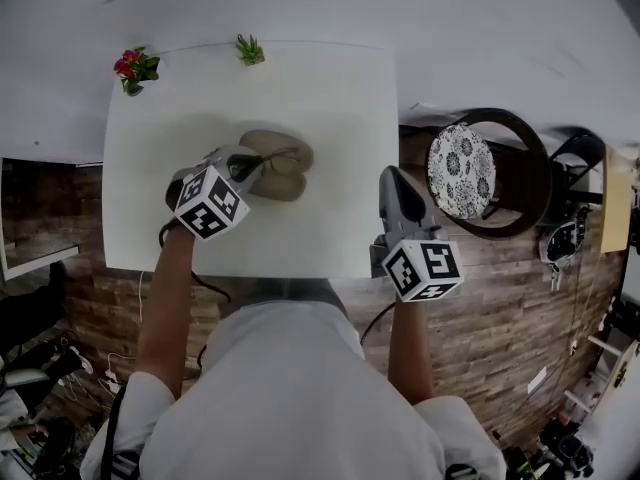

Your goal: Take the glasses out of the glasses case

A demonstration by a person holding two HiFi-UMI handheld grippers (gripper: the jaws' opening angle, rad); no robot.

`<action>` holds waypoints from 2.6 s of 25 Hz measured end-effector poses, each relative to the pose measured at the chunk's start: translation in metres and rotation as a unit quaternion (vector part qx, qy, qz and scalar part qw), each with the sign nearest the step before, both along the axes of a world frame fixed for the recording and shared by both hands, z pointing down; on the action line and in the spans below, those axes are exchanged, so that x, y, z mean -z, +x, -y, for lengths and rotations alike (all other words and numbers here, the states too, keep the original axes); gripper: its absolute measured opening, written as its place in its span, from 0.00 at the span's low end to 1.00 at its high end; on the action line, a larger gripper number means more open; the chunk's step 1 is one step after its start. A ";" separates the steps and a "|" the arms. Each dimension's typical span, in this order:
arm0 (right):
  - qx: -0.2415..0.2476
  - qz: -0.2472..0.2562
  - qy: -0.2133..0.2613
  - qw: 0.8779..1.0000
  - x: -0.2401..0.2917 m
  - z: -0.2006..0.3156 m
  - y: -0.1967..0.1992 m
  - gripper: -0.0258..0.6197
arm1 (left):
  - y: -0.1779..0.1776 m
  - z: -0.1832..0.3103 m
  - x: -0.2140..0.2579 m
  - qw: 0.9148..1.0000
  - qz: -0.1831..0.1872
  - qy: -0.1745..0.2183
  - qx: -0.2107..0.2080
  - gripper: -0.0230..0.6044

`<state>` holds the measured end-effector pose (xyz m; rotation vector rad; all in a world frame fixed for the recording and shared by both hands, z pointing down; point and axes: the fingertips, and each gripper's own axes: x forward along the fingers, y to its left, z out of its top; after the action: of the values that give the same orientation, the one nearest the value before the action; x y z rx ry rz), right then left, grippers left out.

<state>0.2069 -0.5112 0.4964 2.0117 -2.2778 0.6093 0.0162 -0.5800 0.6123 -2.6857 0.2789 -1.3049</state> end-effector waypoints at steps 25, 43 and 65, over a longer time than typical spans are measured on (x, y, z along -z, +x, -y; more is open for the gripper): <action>0.031 -0.013 0.070 0.997 0.064 -0.040 -0.079 0.04 | -0.114 -0.026 0.145 0.941 -0.234 0.087 0.228 0.08; 0.007 -0.033 0.092 0.995 0.074 -0.061 -0.084 0.04 | -0.182 -0.034 0.205 0.873 -0.336 0.180 0.305 0.08; -0.058 -0.068 0.098 0.991 0.090 -0.072 -0.060 0.04 | -0.212 -0.028 0.228 0.852 -0.360 0.215 0.314 0.08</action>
<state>0.1471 -0.4388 0.4060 2.2090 -2.2307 0.2527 -0.1957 -0.5515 0.3844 -2.6058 1.4282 -0.1519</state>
